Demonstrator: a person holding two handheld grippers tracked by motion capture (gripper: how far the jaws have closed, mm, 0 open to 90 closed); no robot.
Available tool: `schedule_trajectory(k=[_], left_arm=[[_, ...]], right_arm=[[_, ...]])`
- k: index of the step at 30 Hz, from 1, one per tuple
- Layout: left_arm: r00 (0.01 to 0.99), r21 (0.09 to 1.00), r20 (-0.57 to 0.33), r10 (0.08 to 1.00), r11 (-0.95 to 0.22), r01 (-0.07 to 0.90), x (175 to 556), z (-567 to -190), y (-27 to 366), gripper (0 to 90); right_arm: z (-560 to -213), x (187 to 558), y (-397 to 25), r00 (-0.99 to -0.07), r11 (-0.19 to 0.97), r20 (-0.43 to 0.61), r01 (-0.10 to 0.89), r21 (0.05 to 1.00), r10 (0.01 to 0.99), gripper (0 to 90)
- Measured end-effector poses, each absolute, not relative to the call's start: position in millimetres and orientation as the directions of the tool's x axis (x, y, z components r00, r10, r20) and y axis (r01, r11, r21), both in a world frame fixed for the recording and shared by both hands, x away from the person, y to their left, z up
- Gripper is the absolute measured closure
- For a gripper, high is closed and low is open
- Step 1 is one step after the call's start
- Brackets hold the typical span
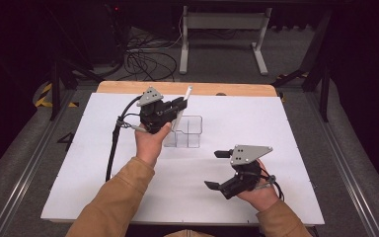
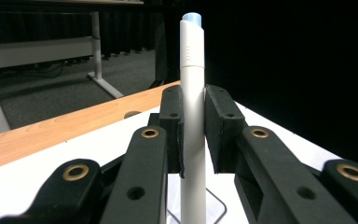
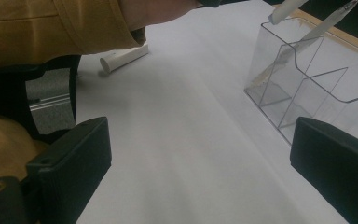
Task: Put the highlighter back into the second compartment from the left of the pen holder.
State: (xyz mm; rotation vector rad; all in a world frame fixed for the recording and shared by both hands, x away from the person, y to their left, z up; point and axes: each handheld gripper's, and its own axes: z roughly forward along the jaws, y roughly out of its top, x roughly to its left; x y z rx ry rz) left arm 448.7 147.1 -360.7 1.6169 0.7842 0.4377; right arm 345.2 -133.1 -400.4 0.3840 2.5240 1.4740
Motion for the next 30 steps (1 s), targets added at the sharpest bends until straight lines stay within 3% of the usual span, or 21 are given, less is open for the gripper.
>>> schedule_trajectory(k=[30], left_arm=[[0.702, 0.971, -0.118, 0.703, -0.065, 0.229, 472, -376, 136, 77.9]], right_arm=[[-400, 344, -133, -0.949, 0.47, -0.04, 0.118, 0.875, 0.311, 5.6]])
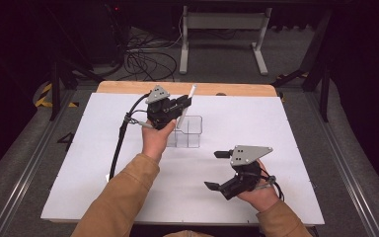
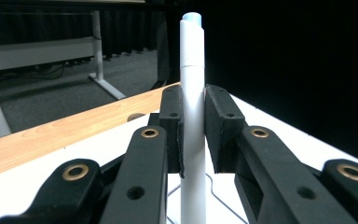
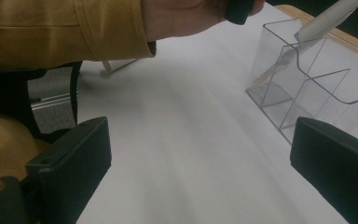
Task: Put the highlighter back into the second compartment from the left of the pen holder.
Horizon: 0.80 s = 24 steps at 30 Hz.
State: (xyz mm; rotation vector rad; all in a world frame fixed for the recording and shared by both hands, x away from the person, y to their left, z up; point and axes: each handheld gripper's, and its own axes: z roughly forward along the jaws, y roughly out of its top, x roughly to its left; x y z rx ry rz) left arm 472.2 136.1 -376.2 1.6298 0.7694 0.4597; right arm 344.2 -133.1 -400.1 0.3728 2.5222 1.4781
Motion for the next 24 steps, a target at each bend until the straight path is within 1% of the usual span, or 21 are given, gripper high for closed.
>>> schedule_trajectory(k=[8, 10, 12, 15, 18, 21, 24], left_arm=[[0.704, 0.972, -0.111, 0.702, -0.073, 0.225, 476, -381, 136, 77.7], [0.701, 0.97, -0.119, 0.703, -0.069, 0.235, 476, -381, 135, 76.4], [0.703, 0.967, -0.135, 0.698, -0.061, 0.246, 476, -381, 135, 62.6], [0.709, 0.966, -0.134, 0.693, -0.067, 0.249, 471, -377, 138, 51.0], [0.714, 0.97, -0.114, 0.691, -0.079, 0.231, 463, -370, 143, 41.0], [0.716, 0.971, -0.079, 0.694, -0.11, 0.214, 451, -361, 150, 34.2], [0.722, 0.968, -0.05, 0.691, -0.145, 0.206, 438, -353, 159, 29.6]], right_arm=[[-400, 344, -133, -0.951, 0.47, -0.037, 0.118, 0.875, 0.308, 5.6], [-400, 344, -133, -0.951, 0.47, -0.037, 0.117, 0.875, 0.307, 5.5], [-400, 344, -133, -0.951, 0.471, -0.041, 0.115, 0.874, 0.308, 5.5], [-400, 344, -133, -0.95, 0.469, -0.038, 0.117, 0.875, 0.309, 5.4], [-400, 344, -133, -0.95, 0.469, -0.037, 0.119, 0.875, 0.31, 5.4], [-400, 344, -133, -0.95, 0.469, -0.038, 0.118, 0.875, 0.31, 5.4], [-400, 344, -133, -0.949, 0.47, -0.038, 0.12, 0.874, 0.312, 5.4]])
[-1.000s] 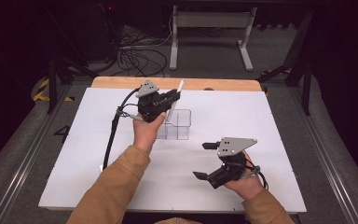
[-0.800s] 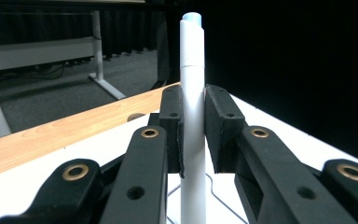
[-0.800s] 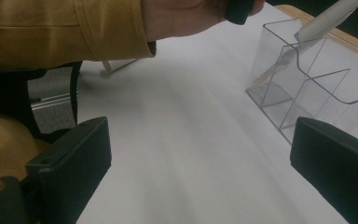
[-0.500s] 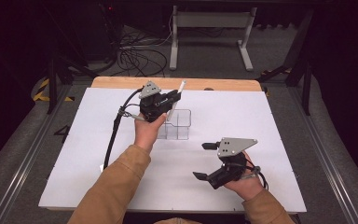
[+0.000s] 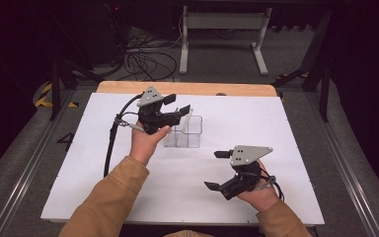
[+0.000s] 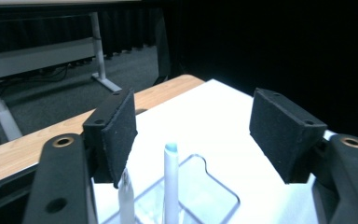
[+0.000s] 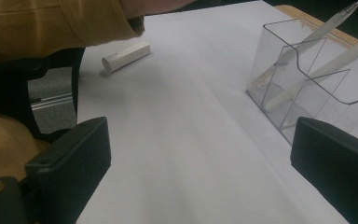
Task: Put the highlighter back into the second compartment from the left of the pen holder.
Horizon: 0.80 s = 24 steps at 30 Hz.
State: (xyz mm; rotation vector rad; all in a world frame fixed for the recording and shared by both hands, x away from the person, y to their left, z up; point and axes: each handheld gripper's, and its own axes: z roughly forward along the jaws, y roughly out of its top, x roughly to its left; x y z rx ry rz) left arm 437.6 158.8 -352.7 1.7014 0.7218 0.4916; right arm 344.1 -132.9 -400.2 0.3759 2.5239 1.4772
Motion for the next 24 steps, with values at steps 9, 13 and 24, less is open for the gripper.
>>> schedule_trajectory(k=[9, 13, 24], left_arm=[[0.727, 0.956, 0.027, 0.686, -0.231, 0.183, 390, -334, 188, 23.3], [0.724, 0.947, 0.028, 0.69, -0.251, 0.202, 374, -337, 204, 22.6], [0.69, 0.921, 0.007, 0.724, -0.274, 0.278, 351, -358, 234, 20.3]], right_arm=[[-400, 344, -133, -0.948, 0.469, -0.041, 0.119, 0.875, 0.317, 5.1], [-400, 344, -133, -0.947, 0.47, -0.042, 0.119, 0.875, 0.318, 5.1], [-401, 344, -133, -0.947, 0.471, -0.042, 0.12, 0.874, 0.319, 5.1]])
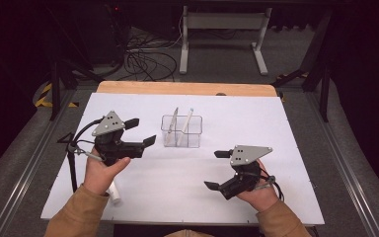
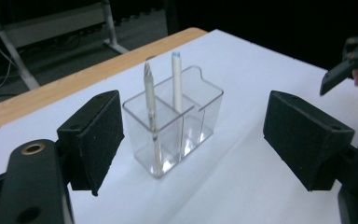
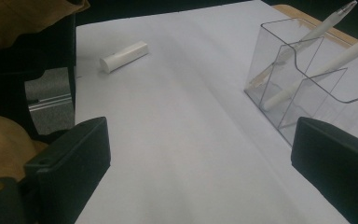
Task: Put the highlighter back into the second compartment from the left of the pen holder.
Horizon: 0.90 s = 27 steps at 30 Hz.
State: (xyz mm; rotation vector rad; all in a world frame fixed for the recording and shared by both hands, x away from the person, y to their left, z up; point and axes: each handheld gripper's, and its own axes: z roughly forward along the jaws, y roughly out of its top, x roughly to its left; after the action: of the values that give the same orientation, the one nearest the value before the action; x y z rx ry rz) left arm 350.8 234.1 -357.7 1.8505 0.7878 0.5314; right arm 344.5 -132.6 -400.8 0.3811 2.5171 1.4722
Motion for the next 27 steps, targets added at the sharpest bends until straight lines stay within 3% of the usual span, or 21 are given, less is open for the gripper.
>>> schedule_trajectory(k=[27], left_arm=[[0.661, 0.874, 0.0, 0.751, -0.321, 0.365, 338, -376, 262, 18.8]], right_arm=[[-404, 345, -130, -0.946, 0.468, -0.044, 0.118, 0.876, 0.321, 4.4]])
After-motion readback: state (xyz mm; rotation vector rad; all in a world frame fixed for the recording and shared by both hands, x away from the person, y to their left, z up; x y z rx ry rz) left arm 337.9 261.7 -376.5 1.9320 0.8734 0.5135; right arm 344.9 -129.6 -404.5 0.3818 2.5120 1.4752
